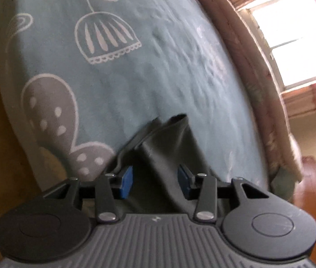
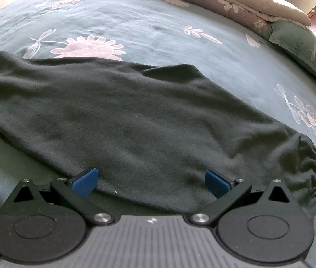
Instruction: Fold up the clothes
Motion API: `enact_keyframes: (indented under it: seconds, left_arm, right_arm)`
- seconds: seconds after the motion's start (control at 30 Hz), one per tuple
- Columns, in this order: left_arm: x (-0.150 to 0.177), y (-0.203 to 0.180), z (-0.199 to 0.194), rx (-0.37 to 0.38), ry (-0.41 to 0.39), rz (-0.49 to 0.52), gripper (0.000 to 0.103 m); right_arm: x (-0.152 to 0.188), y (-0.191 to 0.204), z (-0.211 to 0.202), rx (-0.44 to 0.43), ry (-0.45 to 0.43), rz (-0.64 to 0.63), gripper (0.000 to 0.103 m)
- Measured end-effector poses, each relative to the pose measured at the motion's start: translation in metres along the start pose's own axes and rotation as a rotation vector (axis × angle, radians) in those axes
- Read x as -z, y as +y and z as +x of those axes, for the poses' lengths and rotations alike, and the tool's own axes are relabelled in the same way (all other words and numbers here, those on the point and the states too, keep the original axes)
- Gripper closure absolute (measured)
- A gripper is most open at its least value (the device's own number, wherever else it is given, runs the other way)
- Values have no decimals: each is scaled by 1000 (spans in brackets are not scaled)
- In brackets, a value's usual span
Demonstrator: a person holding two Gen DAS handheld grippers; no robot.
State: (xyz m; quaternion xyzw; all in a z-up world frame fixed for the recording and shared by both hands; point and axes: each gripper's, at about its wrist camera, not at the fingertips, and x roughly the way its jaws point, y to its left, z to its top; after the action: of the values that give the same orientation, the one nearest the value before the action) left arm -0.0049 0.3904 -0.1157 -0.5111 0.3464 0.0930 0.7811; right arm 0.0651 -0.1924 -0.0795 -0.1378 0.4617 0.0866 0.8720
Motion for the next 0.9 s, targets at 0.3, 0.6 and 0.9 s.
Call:
enact_keyframes:
  seconds: [0.3, 0.6, 0.9]
  left_arm:
    - [2, -8, 8, -23, -35, 66, 75]
    - [10, -19, -6, -67, -59, 91, 100]
    - [19, -20, -53, 1, -103, 70, 100]
  right_arm:
    - [1, 3, -1, -3, 0, 3, 0]
    - [3, 4, -3, -11, -9, 8, 0]
    - [2, 1, 0, -26, -14, 13, 0]
